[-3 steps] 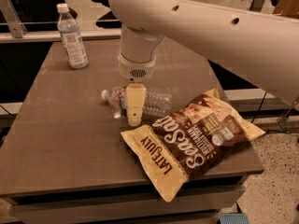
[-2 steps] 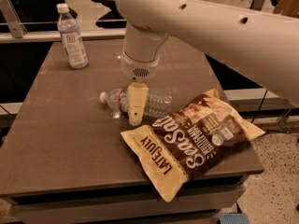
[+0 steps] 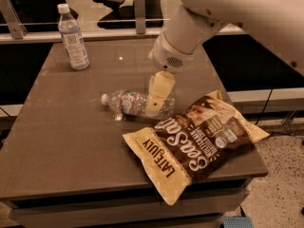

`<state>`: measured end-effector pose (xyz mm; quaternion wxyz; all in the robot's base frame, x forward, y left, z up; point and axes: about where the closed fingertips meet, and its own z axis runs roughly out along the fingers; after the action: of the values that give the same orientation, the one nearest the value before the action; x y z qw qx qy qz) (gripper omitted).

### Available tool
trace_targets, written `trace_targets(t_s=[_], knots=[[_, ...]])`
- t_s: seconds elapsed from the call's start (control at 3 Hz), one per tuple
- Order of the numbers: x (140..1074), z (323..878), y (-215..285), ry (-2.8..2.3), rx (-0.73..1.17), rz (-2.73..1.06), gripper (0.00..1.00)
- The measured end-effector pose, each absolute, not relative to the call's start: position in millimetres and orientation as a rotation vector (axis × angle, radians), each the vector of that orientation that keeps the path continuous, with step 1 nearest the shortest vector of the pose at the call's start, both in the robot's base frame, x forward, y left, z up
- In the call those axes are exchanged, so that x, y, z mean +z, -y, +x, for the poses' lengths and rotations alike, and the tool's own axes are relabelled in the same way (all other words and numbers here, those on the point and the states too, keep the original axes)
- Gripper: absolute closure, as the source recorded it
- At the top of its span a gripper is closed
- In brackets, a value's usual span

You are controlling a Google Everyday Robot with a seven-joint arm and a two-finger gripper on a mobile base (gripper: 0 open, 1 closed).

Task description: Knock water bottle over

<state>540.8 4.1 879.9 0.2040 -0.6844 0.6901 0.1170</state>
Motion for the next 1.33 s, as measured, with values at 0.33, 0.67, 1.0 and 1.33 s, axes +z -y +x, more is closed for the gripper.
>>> trace_targets(t_s=[0.33,0.67,1.0,1.33], knots=[[896.4,540.5,32.4,-1.886,0.429,-1.73,0.0],[907.8,544.9,74.7,-1.839,0.501,-1.487,0.0],[924.5,536.7,103.4,-1.844,0.536,-1.345,0.0],[924.5,536.4,103.1,-1.844,0.537,-1.346,0.0]])
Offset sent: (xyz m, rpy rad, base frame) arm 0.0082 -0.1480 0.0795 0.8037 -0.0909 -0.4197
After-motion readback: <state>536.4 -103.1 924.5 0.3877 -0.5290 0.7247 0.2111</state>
